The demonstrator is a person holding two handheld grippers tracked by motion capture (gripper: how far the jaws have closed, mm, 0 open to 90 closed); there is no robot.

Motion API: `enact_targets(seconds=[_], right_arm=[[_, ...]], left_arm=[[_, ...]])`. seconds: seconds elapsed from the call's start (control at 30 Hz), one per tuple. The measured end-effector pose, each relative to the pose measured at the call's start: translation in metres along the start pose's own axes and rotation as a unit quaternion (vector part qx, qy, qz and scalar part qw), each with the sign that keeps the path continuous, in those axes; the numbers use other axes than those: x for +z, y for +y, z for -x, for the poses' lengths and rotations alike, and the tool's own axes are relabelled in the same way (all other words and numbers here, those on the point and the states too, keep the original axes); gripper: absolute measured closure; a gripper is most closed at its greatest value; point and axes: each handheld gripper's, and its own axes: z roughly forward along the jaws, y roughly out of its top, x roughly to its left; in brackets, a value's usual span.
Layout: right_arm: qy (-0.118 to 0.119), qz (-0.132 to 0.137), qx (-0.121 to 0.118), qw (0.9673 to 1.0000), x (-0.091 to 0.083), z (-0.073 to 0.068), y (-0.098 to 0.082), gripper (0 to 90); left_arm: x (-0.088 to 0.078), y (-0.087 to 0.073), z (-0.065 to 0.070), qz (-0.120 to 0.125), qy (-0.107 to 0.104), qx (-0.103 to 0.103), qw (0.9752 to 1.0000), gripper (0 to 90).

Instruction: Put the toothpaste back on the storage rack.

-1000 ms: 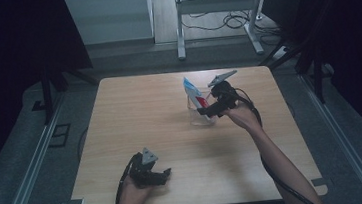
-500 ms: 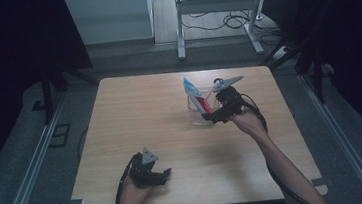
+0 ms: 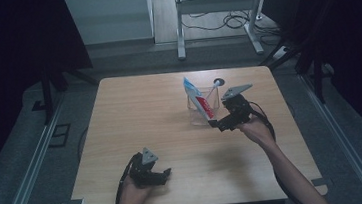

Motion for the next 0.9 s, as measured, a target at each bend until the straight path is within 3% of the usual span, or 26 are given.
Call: enact_targets(seconds=[0.6, 0.9], right_arm=[[-0.013, 0.002, 0.018, 0.9998, -0.02, -0.006, -0.042, 2.0], [-0.023, -0.012, 0.041, 0.9988, -0.03, -0.006, -0.067, 3.3]], left_arm=[[0.0, 0.0, 0.0, 0.0, 0.0, 0.001, 1.0, 13.7], [0.0, 0.0, 0.0, 0.0, 0.0, 0.001, 1.0, 13.7]])
